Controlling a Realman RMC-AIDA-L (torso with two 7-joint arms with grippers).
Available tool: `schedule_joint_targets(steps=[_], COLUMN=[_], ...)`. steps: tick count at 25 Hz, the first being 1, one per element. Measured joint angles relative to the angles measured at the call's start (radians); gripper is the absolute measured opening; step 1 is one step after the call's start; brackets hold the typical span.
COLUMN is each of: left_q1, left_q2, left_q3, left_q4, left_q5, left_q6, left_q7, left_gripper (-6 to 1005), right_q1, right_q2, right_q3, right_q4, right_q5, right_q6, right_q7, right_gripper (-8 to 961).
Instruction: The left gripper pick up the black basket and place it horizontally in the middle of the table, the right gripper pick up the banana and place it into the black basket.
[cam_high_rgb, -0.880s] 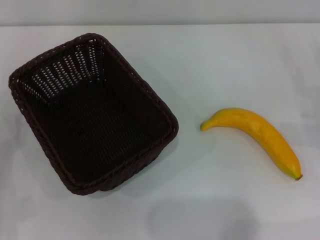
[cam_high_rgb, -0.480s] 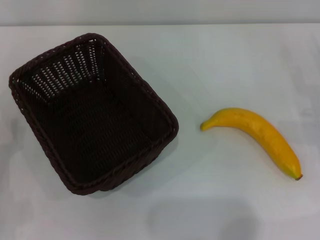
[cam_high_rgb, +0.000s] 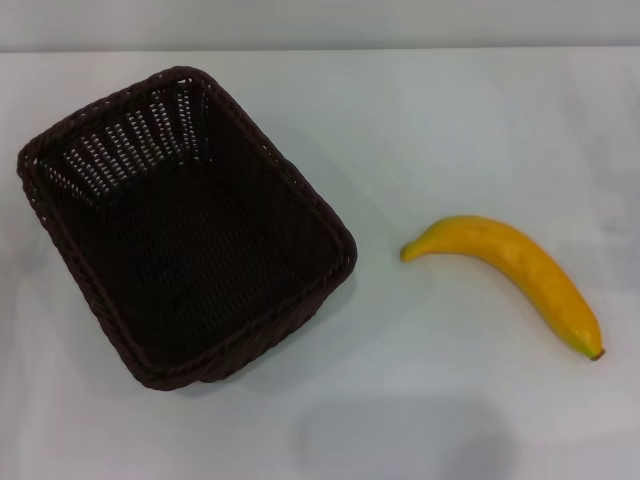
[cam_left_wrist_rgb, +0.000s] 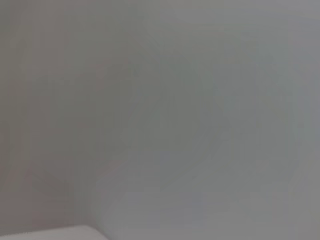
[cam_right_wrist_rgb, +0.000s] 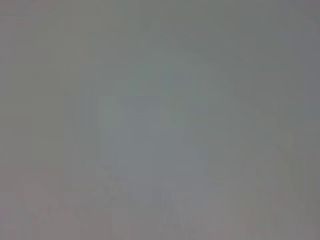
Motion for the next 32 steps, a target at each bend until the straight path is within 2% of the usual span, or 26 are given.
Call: schedule_joint_targets(steps=[4,6,7,8,9,13,15,20,21,25,27,29,32], left_q1=[-0.008,-0.022,-0.033,-0.033,-0.063,-0.119,-0.158,-0.286,-0.328,-0.448,-0.513,-0.555,-0.592], left_q2=[0.018,0.041,0.06,0.06,0.111,0.174,0.203,0.288,0.303,0.328,0.336,0.337,0.32], left_q3=[0.008,0.019,0.023,0.023,0.026,0.035,0.07,0.278,0.309,0.331,0.333,0.333,0.333], left_q4=[0.185,0.264,0.289,0.289,0.328,0.401,0.464,0.583,0.594,0.603,0.605,0.605,0.6], left_q5=[0.23,0.368,0.435,0.435,0.581,0.781,0.893,1.137,1.184,1.338,1.465,1.597,1.767], left_q6=[0.122,0.156,0.159,0.159,0.145,0.107,0.098,0.017,-0.006,-0.046,-0.075,-0.097,-0.097], left_q7=[-0.282,-0.424,-0.507,-0.507,-0.701,-0.926,-1.022,-1.176,-1.192,-1.206,-1.203,-1.197,-1.184], left_gripper=[888,888,888,888,888,887,887,886,886,885,884,883,881], right_q1=[0.003,0.005,0.007,0.008,0.009,0.01,0.011,0.012,0.013,0.019,0.026,0.038,0.058], right_q2=[0.0,0.0,0.0,0.0,0.0,0.001,0.001,0.002,0.002,0.003,0.003,0.003,0.003], right_q3=[0.0,0.0,0.0,0.0,0.0,0.0,0.0,0.0,0.0,0.0,0.0,0.0,0.0], right_q4=[-0.001,-0.001,0.0,0.0,0.0,0.002,0.002,0.002,0.002,0.003,0.009,0.019,0.03], right_q5=[0.0,0.0,0.0,0.0,0.0,0.0,0.0,0.0,0.0,0.0,0.0,0.0,-0.001], right_q6=[0.003,0.003,0.003,0.003,0.003,0.004,0.007,0.016,0.016,0.016,0.016,0.015,0.014], right_q7=[0.0,0.0,0.0,0.0,0.0,0.0,0.0,0.0,0.0,0.0,0.0,0.0,0.0], right_gripper=[869,869,869,869,869,869,869,869,869,869,869,869,870])
